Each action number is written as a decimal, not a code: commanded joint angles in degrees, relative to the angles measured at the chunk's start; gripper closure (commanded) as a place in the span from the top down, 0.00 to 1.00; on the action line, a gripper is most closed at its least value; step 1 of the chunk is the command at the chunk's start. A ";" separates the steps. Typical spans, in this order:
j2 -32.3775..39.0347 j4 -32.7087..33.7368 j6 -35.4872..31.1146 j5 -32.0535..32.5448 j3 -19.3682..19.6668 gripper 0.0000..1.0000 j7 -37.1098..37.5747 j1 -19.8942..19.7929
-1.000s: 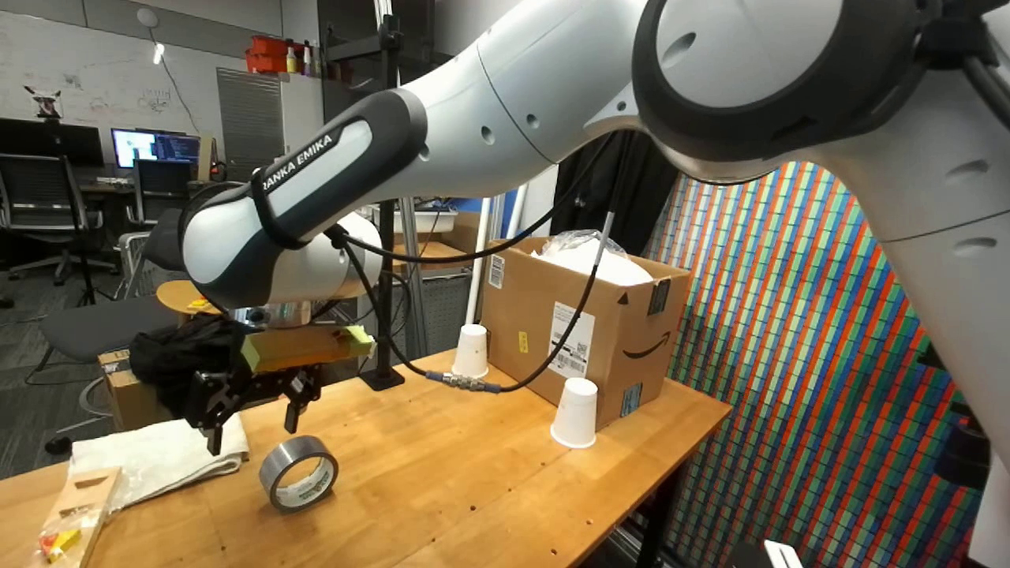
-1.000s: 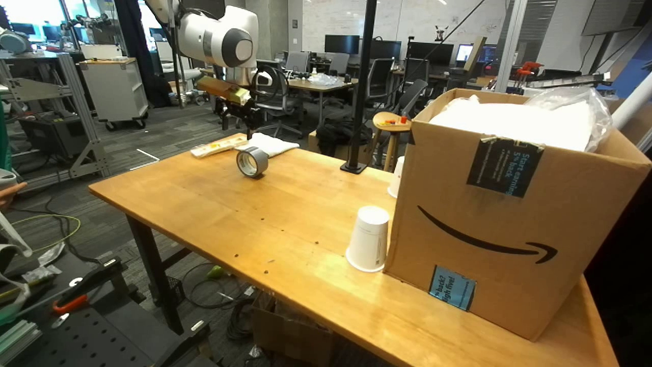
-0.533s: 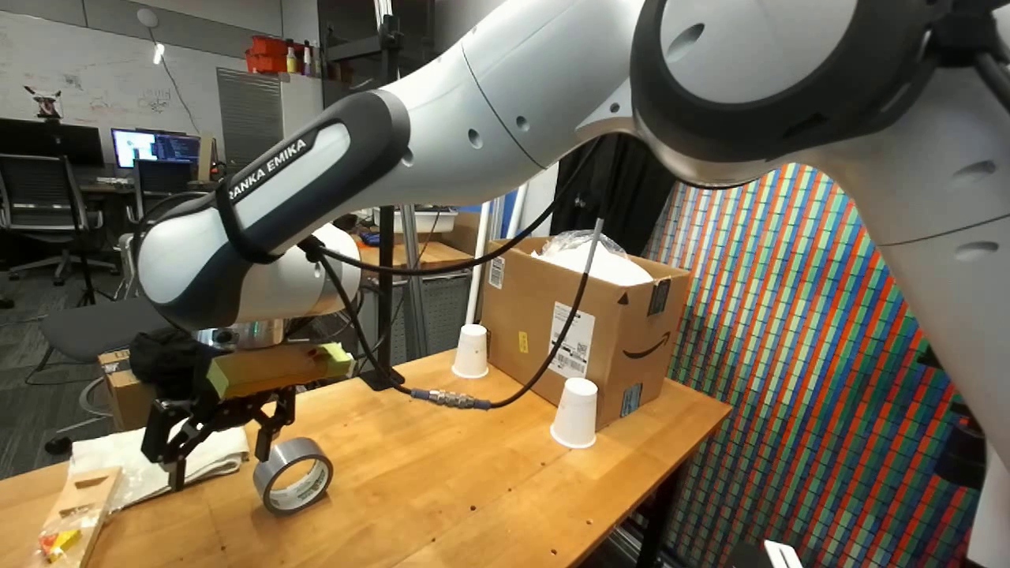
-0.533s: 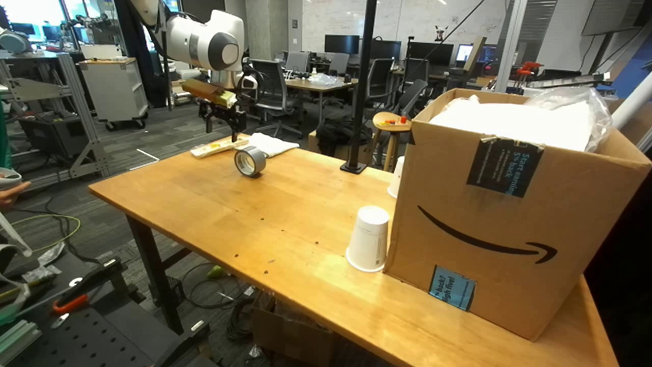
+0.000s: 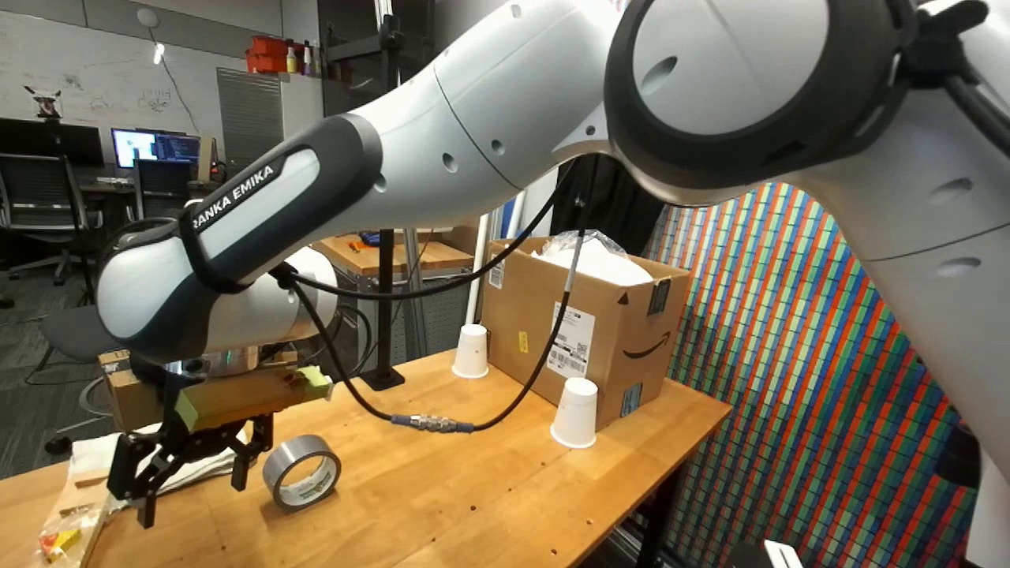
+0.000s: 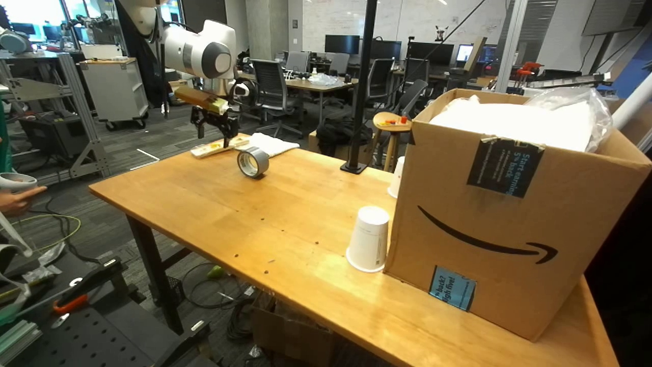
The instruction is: Roll the grey masking tape to the right
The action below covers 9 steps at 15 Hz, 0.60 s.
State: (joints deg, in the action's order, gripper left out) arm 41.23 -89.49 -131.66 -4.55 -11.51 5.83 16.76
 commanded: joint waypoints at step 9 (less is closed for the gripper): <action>6.12 9.34 0.66 1.27 4.76 1.00 9.27 2.69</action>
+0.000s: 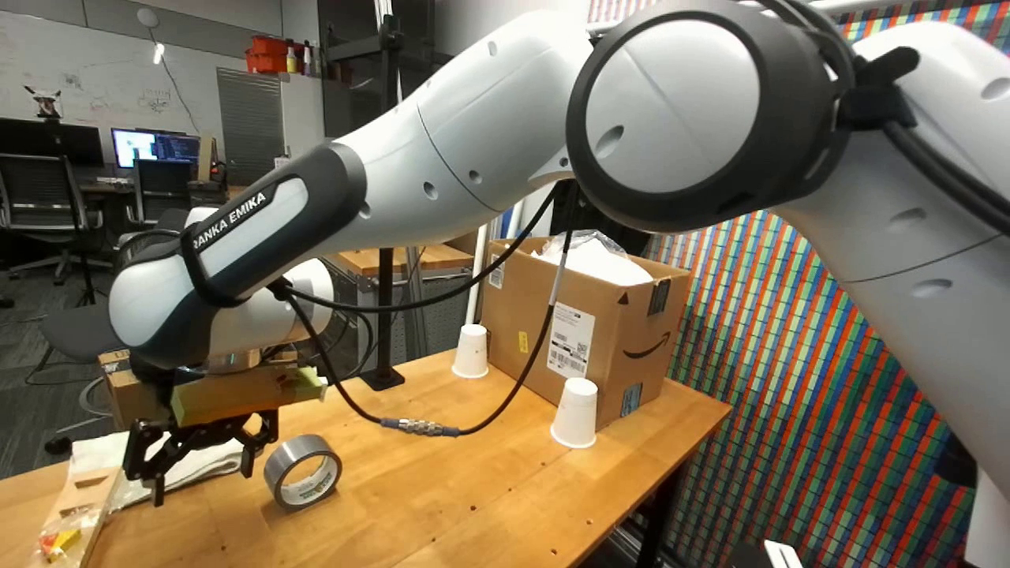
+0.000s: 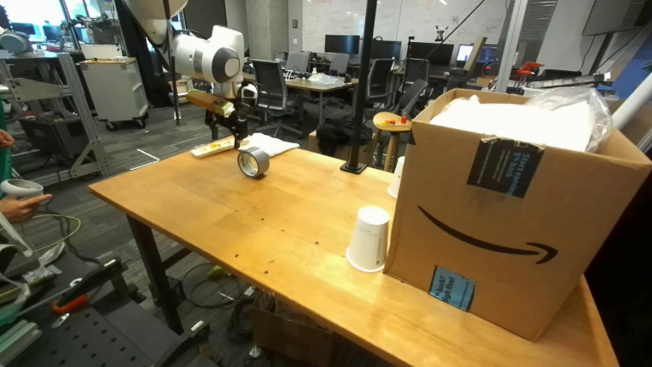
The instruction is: Roll the grey masking tape to the right
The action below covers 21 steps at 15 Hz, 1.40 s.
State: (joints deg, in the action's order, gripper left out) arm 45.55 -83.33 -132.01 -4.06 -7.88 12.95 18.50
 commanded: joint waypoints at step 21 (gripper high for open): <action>-6.05 -2.27 1.14 5.65 5.60 1.00 5.33 -0.54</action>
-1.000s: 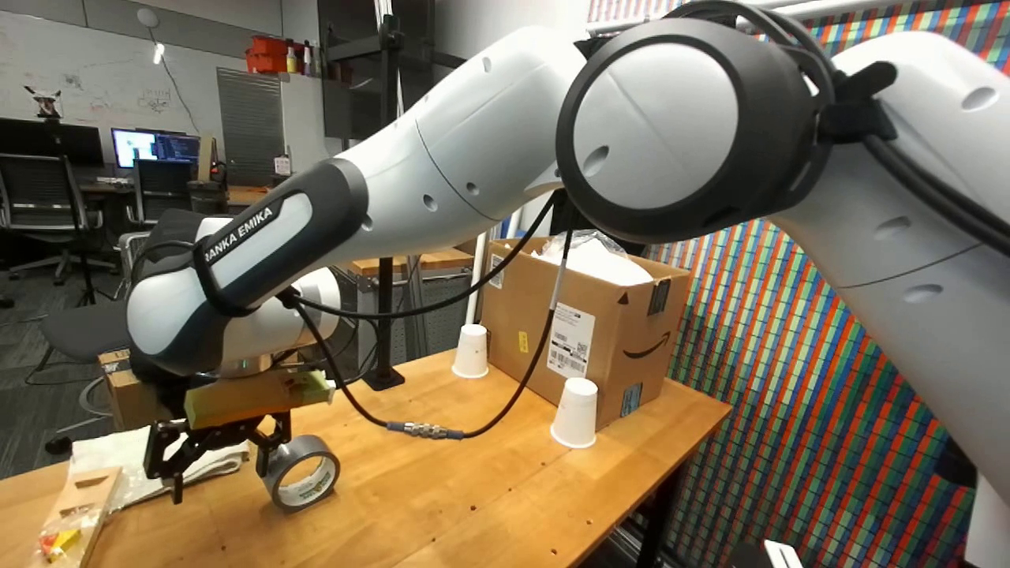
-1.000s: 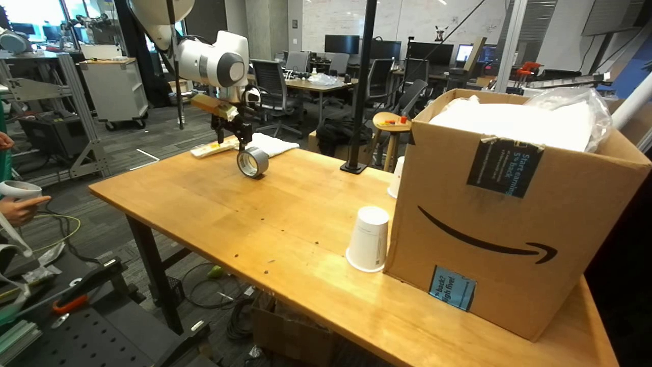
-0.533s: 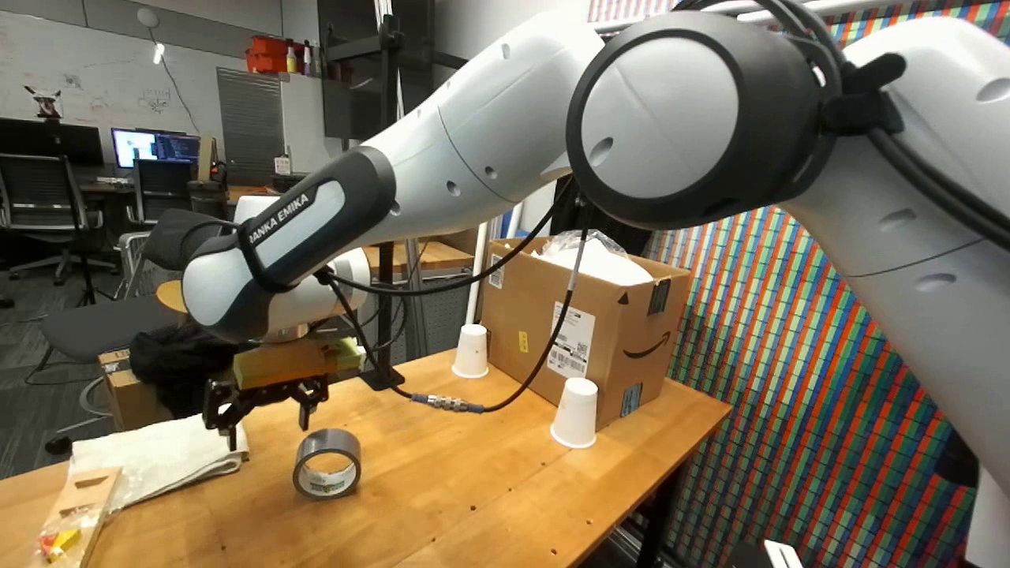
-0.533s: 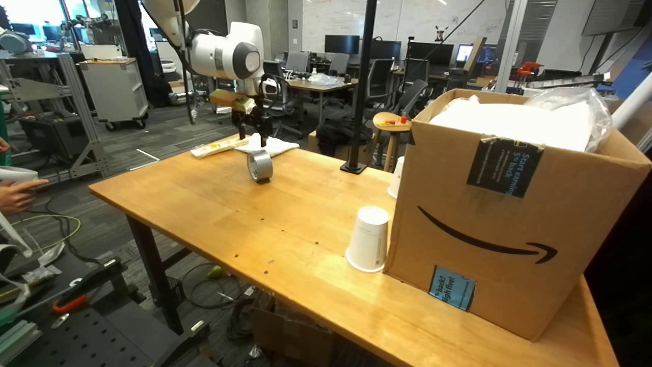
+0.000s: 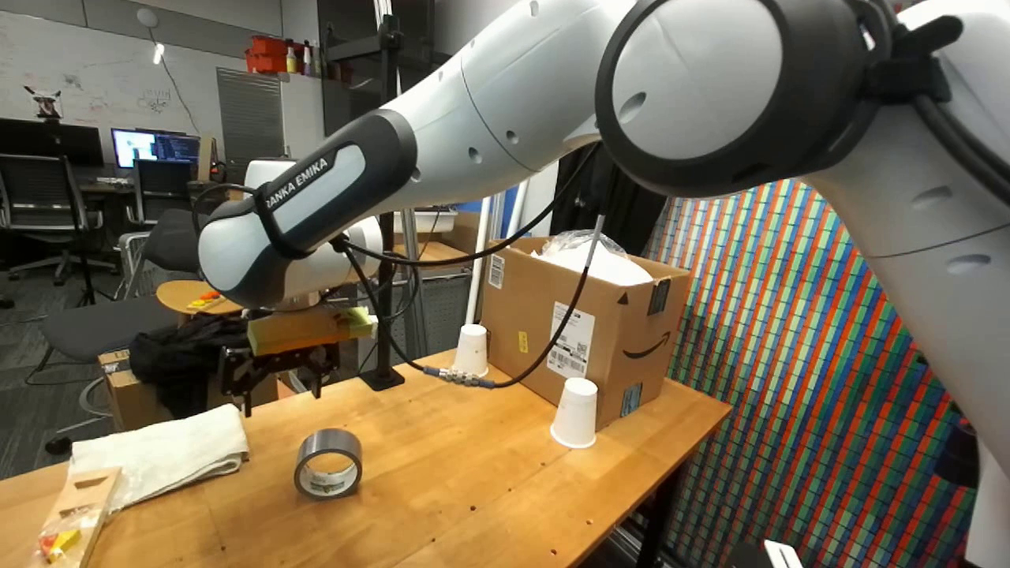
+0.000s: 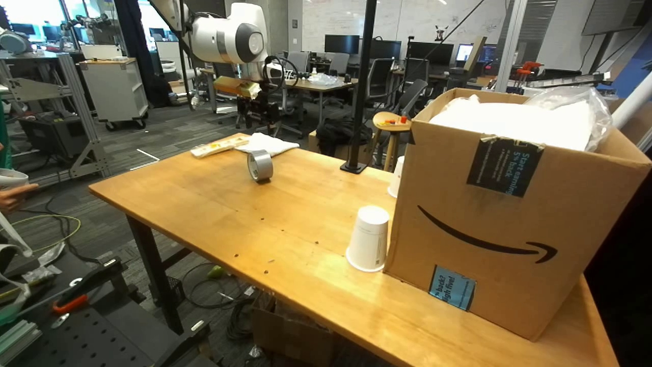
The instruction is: Roll the grey masking tape to the right
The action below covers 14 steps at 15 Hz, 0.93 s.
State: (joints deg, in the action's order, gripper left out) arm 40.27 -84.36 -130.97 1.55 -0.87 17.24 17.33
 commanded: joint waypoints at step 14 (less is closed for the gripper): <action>3.29 0.21 0.42 -1.84 -5.97 1.00 0.39 2.37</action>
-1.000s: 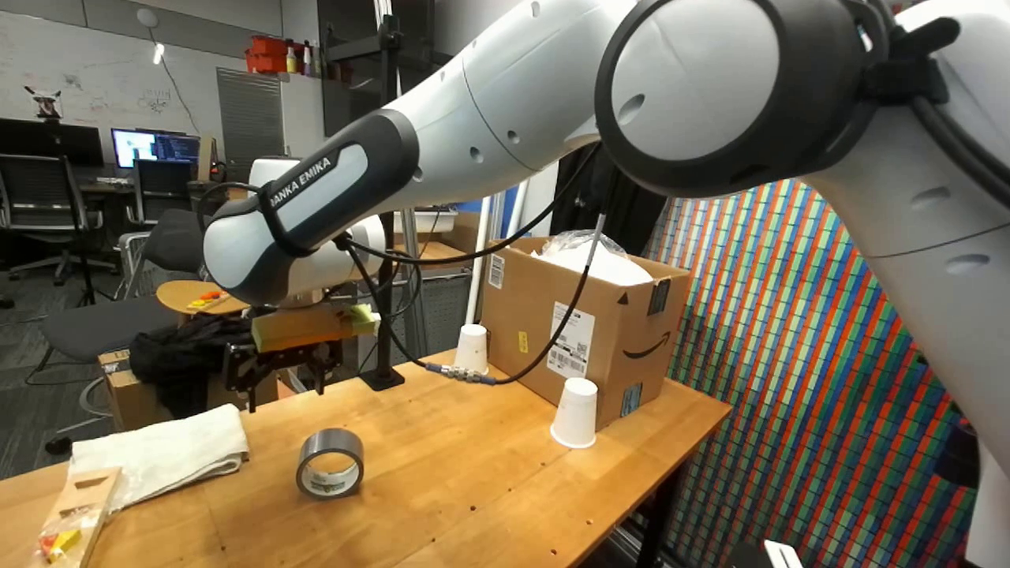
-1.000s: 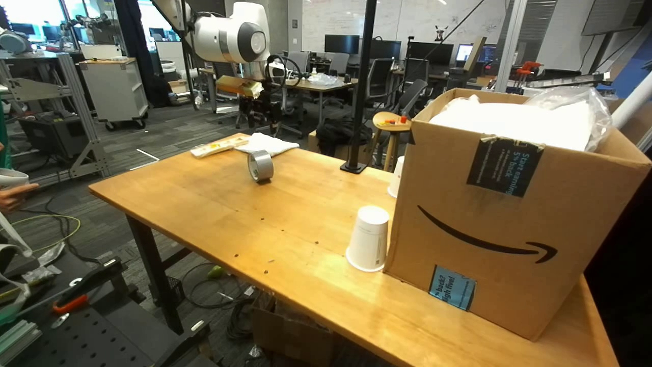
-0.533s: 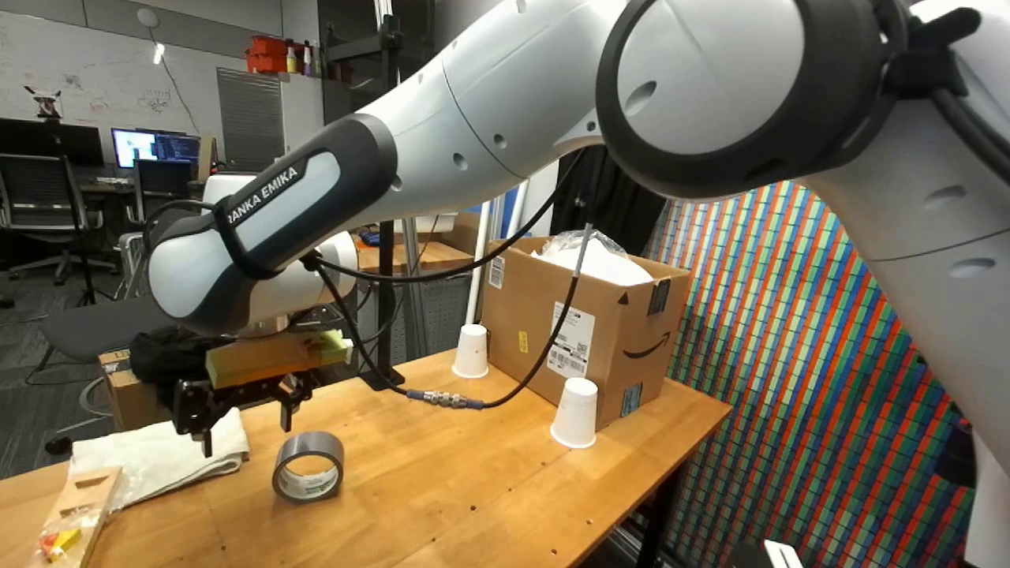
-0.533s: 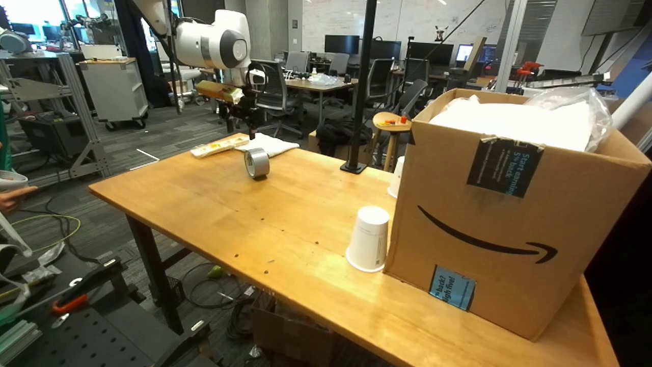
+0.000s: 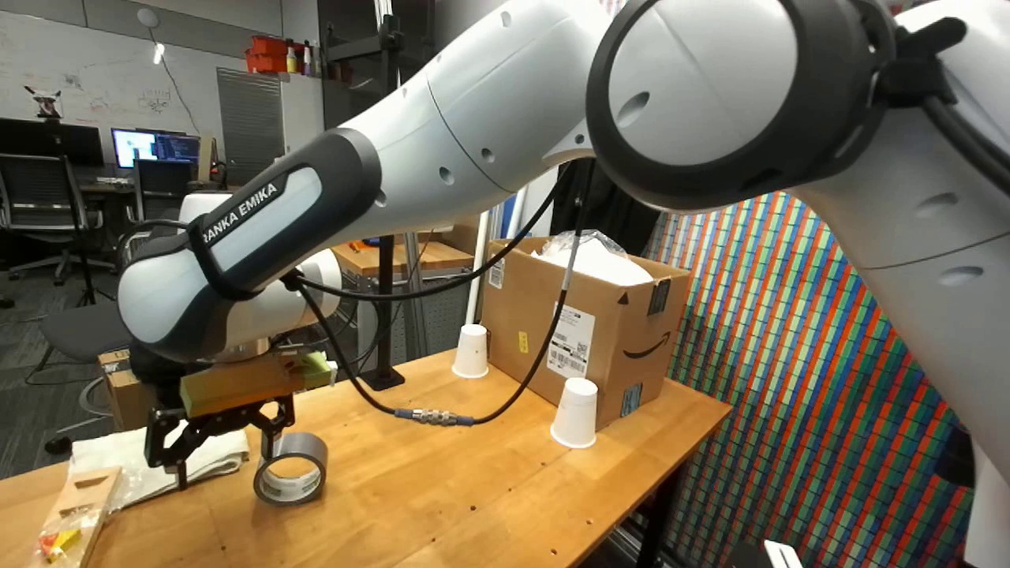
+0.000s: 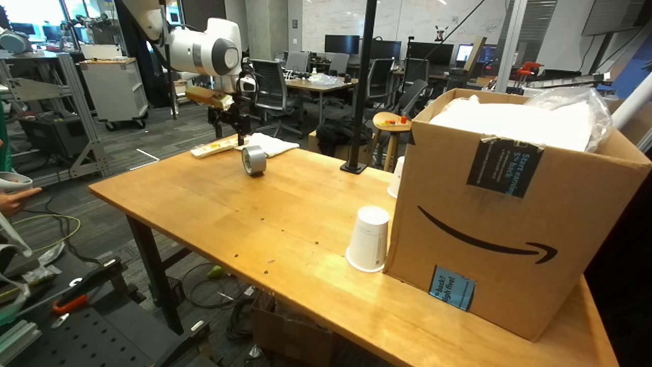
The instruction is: Roll the grey masking tape to the right
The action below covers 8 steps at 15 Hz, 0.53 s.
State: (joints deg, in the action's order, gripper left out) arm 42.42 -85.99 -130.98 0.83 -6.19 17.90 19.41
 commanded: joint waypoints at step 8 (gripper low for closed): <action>4.89 6.13 1.44 -1.20 -1.27 1.00 -0.37 1.01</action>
State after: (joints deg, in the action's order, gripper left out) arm 45.34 -83.52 -130.97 0.80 -7.40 17.89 20.20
